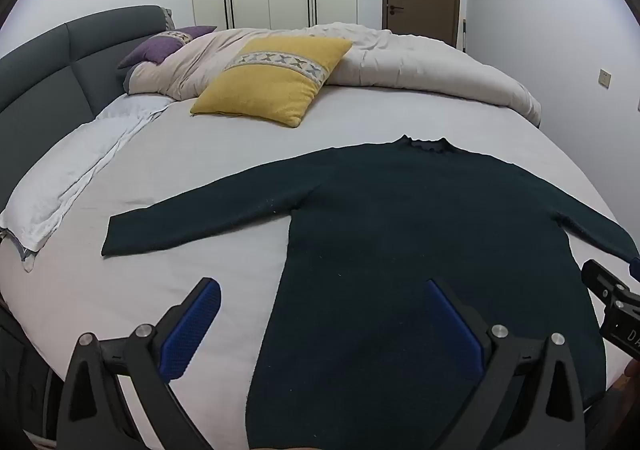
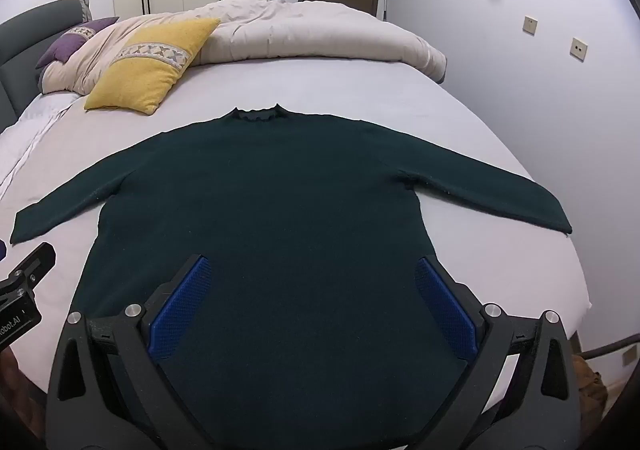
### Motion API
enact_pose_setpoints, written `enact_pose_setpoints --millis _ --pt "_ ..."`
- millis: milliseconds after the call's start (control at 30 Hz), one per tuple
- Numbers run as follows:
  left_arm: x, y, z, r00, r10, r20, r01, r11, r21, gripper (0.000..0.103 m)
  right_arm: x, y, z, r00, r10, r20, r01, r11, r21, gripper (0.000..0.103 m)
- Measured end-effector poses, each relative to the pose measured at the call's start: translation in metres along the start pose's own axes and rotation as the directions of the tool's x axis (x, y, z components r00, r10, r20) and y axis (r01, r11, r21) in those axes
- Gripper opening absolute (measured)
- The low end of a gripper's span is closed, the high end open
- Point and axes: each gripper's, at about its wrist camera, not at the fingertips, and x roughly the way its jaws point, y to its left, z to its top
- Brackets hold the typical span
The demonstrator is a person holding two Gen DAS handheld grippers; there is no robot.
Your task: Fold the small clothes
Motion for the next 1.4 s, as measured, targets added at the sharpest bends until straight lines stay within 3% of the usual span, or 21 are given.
enact_pose_setpoints --millis 1400 --pt "-0.001 0.010 0.001 1.000 -0.016 -0.001 0.016 1.000 -0.020 0.103 0.005 0.011 -0.005 1.000 0.005 -0.004 -0.005 1.000 0.002 0.103"
